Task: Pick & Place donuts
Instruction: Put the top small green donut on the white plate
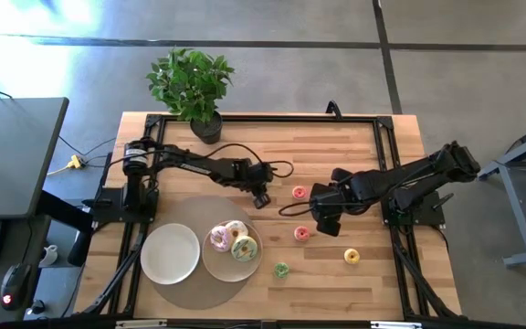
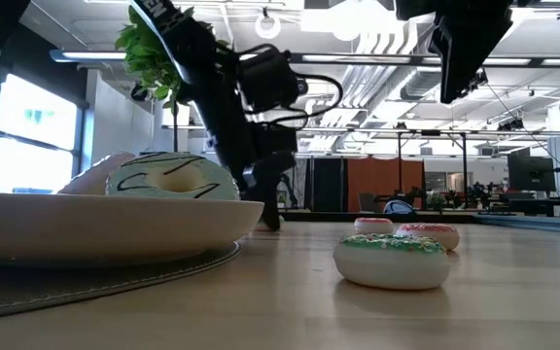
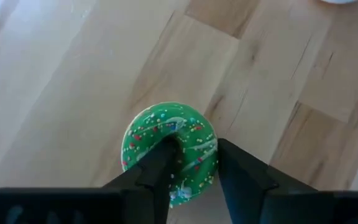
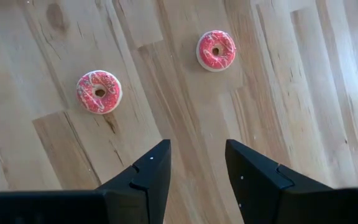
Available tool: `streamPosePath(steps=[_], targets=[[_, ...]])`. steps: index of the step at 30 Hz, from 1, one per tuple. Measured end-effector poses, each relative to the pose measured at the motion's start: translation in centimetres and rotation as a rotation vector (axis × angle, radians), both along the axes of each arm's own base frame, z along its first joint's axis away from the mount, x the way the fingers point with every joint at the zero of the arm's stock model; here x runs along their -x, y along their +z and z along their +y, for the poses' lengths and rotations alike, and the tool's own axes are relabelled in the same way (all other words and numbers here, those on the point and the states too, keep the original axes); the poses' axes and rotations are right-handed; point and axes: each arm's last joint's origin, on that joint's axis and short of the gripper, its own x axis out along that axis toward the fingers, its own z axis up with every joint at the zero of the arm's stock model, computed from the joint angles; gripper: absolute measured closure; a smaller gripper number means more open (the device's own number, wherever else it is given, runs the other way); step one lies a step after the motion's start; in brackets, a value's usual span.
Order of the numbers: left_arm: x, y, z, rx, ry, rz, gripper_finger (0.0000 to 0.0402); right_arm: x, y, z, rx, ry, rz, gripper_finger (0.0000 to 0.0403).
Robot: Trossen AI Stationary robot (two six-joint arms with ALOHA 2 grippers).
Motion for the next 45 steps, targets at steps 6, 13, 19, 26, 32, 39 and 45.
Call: streamPosePath(steps=[6, 13, 19, 26, 32, 39, 45], targets=[[0.1, 0.1, 0.0, -0.027, 0.014, 0.007, 0.0385, -0.1, 0.0, 0.0, -0.001, -0.004, -0.009, 0.0253], [2.6, 3.8, -1.0, 0.042, -0.012, 0.065, 0.0378, -0.4, -0.1, 0.1, -0.011, -0.025, -0.054, 0.0253], [5.9, 8.4, -5.1, 0.06, -0.074, 0.108, 0.0393, -1.1, -1.4, 0.2, -0.016, -0.022, -0.121, 0.0254], [10.8, 12.7, -11.6, 0.065, -0.1, 0.079, 0.0398, -1.5, -3.5, 0.4, -0.069, -0.042, -0.192, 0.0254], [16.0, 12.2, -16.7, 0.062, 0.088, 0.222, 0.0398, -2.7, -4.8, 1.0, -0.154, 0.055, -0.33, 0.0254], [20.7, 8.6, -21.2, 0.162, 0.249, 0.247, 0.0398, -3.7, -5.4, 1.7, -0.259, 0.263, -0.476, 0.0254], [22.7, 5.9, -21.8, 0.169, 0.329, 0.242, 0.0393, -3.8, -5.5, 1.7, -0.244, 0.298, -0.507, 0.0254]])
